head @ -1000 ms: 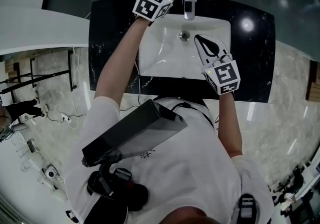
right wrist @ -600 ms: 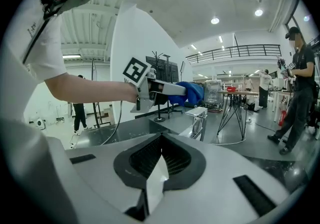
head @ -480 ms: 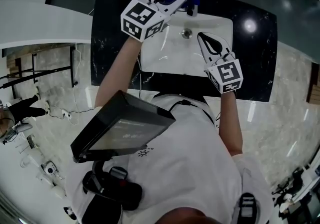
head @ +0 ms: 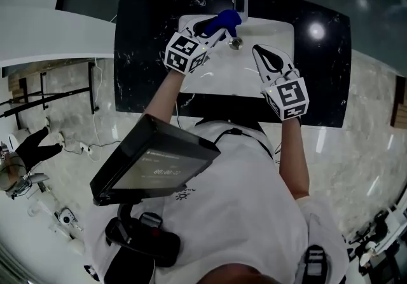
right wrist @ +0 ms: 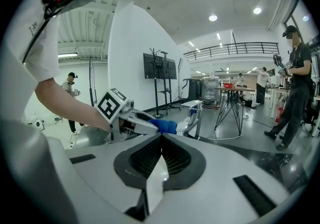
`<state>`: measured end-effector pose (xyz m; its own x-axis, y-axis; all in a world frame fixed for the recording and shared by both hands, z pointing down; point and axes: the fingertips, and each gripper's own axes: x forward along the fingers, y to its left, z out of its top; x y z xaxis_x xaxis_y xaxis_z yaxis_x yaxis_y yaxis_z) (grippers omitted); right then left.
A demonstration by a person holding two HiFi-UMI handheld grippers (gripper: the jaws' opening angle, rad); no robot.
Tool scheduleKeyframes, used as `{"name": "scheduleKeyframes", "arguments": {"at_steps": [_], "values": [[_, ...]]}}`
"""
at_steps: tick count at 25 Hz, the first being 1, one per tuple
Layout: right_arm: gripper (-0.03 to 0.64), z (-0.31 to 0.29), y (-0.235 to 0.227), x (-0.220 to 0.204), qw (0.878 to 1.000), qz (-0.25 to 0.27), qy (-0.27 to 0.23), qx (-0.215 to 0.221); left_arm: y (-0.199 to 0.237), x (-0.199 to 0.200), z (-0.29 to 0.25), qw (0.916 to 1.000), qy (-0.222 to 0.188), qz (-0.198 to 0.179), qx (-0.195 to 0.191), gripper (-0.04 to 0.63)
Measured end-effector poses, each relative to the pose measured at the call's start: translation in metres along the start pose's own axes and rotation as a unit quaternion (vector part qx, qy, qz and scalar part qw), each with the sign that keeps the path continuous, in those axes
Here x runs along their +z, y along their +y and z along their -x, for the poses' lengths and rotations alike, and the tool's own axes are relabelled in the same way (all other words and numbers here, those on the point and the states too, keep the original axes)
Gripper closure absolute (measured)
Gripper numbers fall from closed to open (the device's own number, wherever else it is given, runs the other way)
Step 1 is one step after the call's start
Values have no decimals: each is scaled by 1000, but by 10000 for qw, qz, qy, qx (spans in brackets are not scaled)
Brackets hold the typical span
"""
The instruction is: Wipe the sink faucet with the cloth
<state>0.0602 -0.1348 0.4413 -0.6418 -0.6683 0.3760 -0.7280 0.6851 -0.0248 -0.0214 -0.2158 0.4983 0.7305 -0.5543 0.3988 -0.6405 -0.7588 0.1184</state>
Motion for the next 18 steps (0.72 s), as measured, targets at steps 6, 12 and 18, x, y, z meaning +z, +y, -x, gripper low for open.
{"name": "scheduleKeyframes", "arguments": {"at_steps": [6, 12, 18], "values": [[614, 4, -1, -6, 9999, -8, 110, -56, 23, -21, -40, 9988, 461, -104, 156, 471], [614, 8, -6, -11, 9998, -39, 173, -122, 28, -3, -68, 9983, 324, -494, -13, 471], [614, 9, -9, -14, 9997, -66, 189, -146, 21, -3, -62, 9974, 161, -648, -262, 471]]}}
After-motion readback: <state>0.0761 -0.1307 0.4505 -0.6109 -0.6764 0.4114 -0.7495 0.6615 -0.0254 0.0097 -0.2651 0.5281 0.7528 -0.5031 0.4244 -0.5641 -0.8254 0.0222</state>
